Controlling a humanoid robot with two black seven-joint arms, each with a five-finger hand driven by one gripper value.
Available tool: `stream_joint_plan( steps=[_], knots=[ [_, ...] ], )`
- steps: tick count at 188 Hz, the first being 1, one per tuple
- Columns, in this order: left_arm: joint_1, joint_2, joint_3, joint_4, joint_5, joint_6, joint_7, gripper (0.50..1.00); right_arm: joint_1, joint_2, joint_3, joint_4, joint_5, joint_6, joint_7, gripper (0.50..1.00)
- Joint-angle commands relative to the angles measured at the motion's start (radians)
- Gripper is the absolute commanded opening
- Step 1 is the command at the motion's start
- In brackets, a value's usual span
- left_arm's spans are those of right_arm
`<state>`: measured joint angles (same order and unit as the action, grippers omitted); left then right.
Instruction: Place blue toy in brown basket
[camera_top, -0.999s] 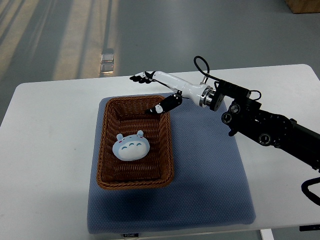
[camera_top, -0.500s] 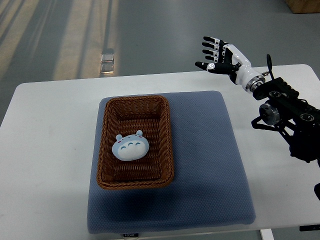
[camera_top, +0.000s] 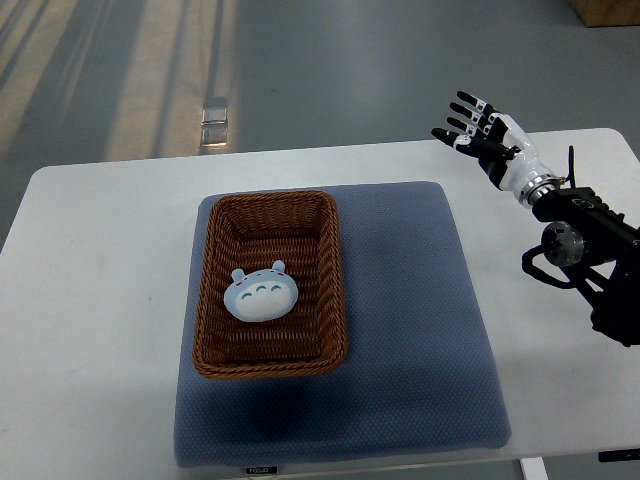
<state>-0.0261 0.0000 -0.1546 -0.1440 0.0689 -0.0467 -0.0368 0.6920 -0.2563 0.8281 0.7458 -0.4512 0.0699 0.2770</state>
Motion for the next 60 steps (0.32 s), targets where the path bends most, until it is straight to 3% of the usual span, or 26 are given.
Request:
stream_joint_plan(
  steps=[1,60],
  knots=[
    [0.0,0.0,0.0,0.0,0.0,-0.001,0.0,1.0,-0.003,0.008,0.0,0.001,0.0,0.001,0.001,0.911],
    [0.0,0.0,0.0,0.0,0.0,-0.001,0.0,1.0,-0.02,0.011,-0.004,0.007,-0.003,0.008,0.002,0.911]
  ],
)
